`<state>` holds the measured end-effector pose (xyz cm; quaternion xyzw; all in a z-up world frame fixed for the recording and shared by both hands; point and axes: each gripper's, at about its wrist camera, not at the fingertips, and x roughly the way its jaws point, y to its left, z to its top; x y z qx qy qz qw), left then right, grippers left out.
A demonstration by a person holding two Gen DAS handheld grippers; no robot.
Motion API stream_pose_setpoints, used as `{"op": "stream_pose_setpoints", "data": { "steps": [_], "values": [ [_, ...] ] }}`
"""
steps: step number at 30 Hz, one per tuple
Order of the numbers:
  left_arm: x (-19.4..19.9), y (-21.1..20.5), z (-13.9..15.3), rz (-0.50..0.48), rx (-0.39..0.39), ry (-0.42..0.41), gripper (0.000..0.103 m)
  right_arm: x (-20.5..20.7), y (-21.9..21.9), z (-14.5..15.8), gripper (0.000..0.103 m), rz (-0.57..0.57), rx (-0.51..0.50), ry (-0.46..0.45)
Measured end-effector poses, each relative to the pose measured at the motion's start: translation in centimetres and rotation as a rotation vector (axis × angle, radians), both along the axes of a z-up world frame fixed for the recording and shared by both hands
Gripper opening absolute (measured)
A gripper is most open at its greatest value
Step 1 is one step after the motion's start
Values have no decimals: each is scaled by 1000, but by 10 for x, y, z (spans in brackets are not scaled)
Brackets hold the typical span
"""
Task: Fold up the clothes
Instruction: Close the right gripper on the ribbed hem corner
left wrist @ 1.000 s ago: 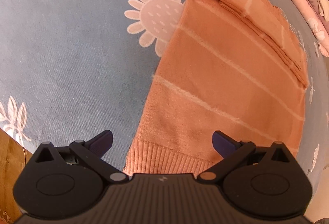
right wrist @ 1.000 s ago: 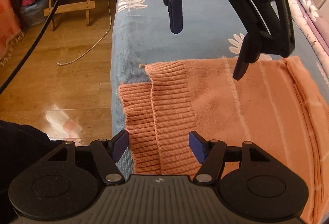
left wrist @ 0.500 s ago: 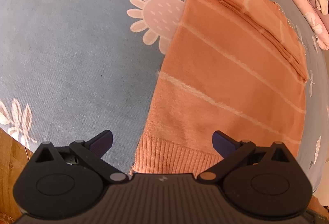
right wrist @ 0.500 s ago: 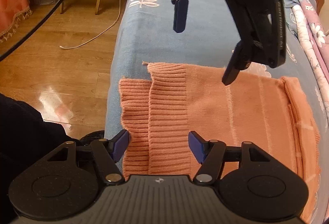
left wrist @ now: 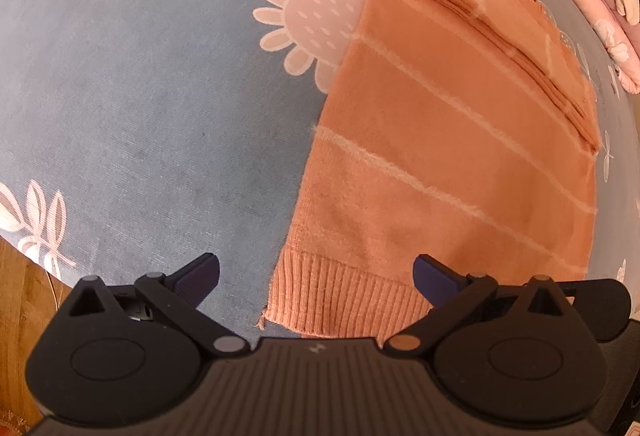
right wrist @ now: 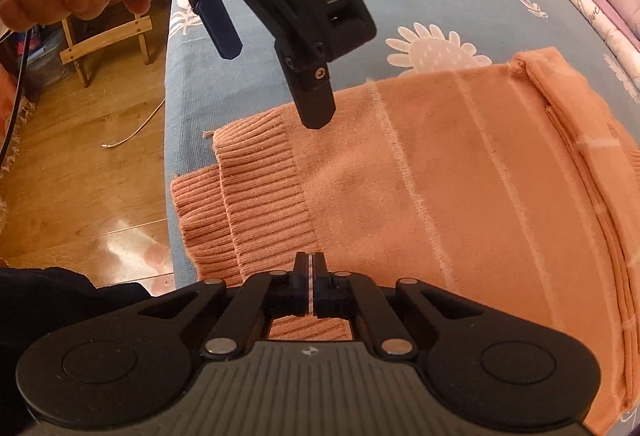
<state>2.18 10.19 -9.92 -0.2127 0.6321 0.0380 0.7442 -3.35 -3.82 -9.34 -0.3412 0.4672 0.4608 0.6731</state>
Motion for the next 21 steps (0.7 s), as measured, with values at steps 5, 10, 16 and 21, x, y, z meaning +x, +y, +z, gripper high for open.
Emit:
{"op": "stream_pose_setpoints", "data": {
  "steps": [5, 10, 16, 21],
  "values": [
    [1, -7, 0, -21, 3, -1, 102, 3, 0, -1, 3, -47, 12, 47],
    [4, -12, 1, -25, 3, -2, 102, 8, -2, 1, 5, -59, 19, 53],
    [10, -24, 8, -37, 9, -13, 102, 17, -8, 4, 8, -92, 33, 78],
    [10, -40, 13, -46, 14, -24, 102, 26, -15, 5, 8, -118, 46, 107]
  ]
}}
